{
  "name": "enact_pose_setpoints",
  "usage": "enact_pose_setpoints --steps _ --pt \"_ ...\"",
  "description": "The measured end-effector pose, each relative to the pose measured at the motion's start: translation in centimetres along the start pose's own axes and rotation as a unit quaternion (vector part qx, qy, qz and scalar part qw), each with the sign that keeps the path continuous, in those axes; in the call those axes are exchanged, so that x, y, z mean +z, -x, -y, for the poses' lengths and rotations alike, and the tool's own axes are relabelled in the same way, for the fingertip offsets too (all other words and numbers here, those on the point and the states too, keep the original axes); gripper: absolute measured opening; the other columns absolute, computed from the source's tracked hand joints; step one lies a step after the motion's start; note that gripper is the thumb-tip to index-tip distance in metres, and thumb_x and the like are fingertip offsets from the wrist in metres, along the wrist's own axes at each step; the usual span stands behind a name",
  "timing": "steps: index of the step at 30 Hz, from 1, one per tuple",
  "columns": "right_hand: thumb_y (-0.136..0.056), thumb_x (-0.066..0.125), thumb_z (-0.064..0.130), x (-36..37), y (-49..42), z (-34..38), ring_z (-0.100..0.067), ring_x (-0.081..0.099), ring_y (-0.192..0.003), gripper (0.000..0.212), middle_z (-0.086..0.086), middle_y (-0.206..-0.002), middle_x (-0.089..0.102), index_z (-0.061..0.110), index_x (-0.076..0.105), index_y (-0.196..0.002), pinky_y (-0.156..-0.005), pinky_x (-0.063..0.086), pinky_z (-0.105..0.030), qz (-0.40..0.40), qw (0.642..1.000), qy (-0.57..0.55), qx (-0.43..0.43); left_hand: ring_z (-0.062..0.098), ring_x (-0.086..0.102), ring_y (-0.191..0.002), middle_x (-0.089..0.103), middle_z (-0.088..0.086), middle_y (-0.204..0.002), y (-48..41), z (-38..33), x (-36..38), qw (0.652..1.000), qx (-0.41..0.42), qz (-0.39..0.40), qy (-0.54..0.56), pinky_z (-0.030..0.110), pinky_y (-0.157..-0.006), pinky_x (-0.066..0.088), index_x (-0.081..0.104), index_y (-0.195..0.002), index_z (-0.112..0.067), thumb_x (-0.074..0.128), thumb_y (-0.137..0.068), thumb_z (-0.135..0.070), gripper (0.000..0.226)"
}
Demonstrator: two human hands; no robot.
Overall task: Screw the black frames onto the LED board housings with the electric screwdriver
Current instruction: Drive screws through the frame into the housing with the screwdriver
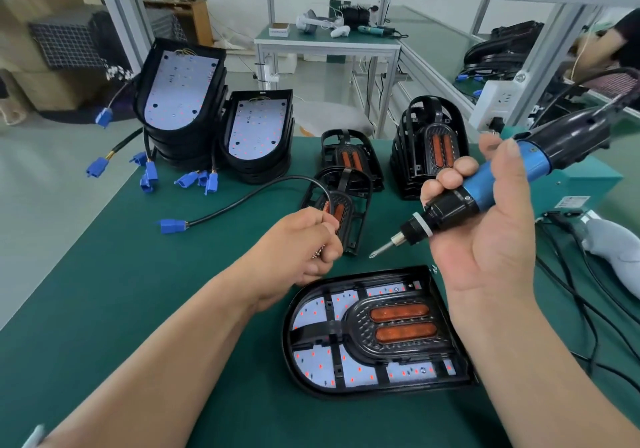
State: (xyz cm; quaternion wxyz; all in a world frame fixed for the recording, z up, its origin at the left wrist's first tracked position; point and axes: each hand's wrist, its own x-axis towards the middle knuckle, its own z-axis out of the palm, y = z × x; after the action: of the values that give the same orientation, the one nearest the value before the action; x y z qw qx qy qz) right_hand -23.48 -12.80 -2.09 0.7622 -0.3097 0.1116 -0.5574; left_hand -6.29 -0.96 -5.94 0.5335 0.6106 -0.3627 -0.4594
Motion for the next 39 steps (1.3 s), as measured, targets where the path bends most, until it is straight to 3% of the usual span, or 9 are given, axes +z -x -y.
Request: enact_pose_setpoints --steps 4,10,14,17,20,29,35,39 --pt "-0.102 0.068 0.034 0.4 0.1 -0.4 -0.013 0.053 -0.072 0.020 0.002 -0.087 0.055 0.020 0.063 -0.114 -0.075 0.051 -0.030 -0.001 1.000 -0.007 0.004 0.008 0.027 -0.053 0.057 -0.001 -0.073 -0.2 0.1 -0.5 0.996 -0.030 0.029 0.084 0.017 -0.042 0.022 0.058 -0.108 -0.008 0.053 -0.109 -0.013 0.007" --pt "-0.102 0.067 0.034 0.7 -0.1 -0.7 -0.013 0.054 -0.071 0.019 0.002 -0.086 0.056 0.019 0.064 -0.114 -0.074 0.051 -0.029 -0.023 1.000 -0.008 0.006 0.004 0.029 -0.051 0.056 -0.001 -0.074 -0.5 -0.2 -2.0 0.984 -0.062 0.000 0.167 0.014 -0.039 0.022 0.068 -0.114 0.002 0.054 -0.110 -0.022 0.028" --pt "-0.101 0.068 0.033 1.0 -0.3 -0.7 -0.013 0.055 -0.070 0.019 0.002 -0.085 0.057 0.018 0.064 -0.113 -0.072 0.051 -0.030 -0.037 0.999 -0.018 0.006 0.004 0.032 -0.051 0.058 0.002 -0.077 -0.5 -0.5 -3.0 0.975 -0.060 -0.006 0.215 0.014 -0.036 0.025 0.065 -0.122 0.006 0.050 -0.106 -0.005 0.024" --pt "-0.099 0.071 0.032 1.3 -0.5 -0.8 -0.013 0.055 -0.069 0.018 0.002 -0.084 0.057 0.019 0.063 -0.109 -0.071 0.052 -0.029 -0.040 0.999 -0.023 0.007 0.003 0.032 -0.051 0.058 0.003 -0.079 -0.5 -0.4 -3.4 0.976 -0.048 0.014 0.212 0.014 -0.037 0.026 0.060 -0.101 -0.006 0.052 -0.107 -0.008 0.010" --pt "-0.098 0.072 0.031 1.9 -0.6 -0.8 -0.014 0.055 -0.069 0.015 0.002 -0.084 0.057 0.019 0.064 -0.104 -0.071 0.052 -0.030 -0.043 0.999 -0.030 0.008 0.002 0.031 -0.051 0.058 0.001 -0.081 -0.5 -0.3 -4.0 0.976 -0.032 0.034 0.215 0.012 -0.037 0.026 0.060 -0.090 -0.011 0.062 -0.102 -0.015 0.013" --pt "-0.096 0.075 0.031 2.7 -1.0 -0.9 -0.014 0.055 -0.069 0.017 0.002 -0.084 0.058 0.019 0.065 -0.102 -0.071 0.052 -0.030 -0.049 0.997 -0.053 0.000 0.002 0.033 -0.051 0.062 0.002 -0.082 -1.2 0.9 -2.2 0.968 -0.051 0.081 0.231 0.012 -0.037 0.027 0.081 -0.103 -0.004 0.069 -0.092 -0.017 0.021" --pt "-0.098 0.074 0.029 1.5 -0.9 -1.5 -0.014 0.057 -0.070 0.021 0.002 -0.083 0.058 0.018 0.061 -0.109 -0.072 0.053 -0.031 -0.064 0.997 -0.043 0.001 0.001 0.034 -0.052 0.067 0.005 -0.091 -0.9 1.0 -2.3 0.971 -0.060 0.123 0.198 0.011 -0.039 0.029 0.070 -0.124 0.007 0.062 -0.099 -0.007 0.029" --pt "-0.100 0.072 0.029 1.5 -1.0 -1.7 -0.014 0.057 -0.071 0.021 0.002 -0.084 0.058 0.018 0.058 -0.111 -0.073 0.052 -0.031 -0.058 0.998 -0.032 -0.007 0.001 0.033 -0.049 0.070 0.007 -0.091 -0.9 0.9 -1.8 0.975 -0.053 0.129 0.173 0.011 -0.038 0.028 0.068 -0.116 0.001 0.060 -0.100 -0.004 0.019"
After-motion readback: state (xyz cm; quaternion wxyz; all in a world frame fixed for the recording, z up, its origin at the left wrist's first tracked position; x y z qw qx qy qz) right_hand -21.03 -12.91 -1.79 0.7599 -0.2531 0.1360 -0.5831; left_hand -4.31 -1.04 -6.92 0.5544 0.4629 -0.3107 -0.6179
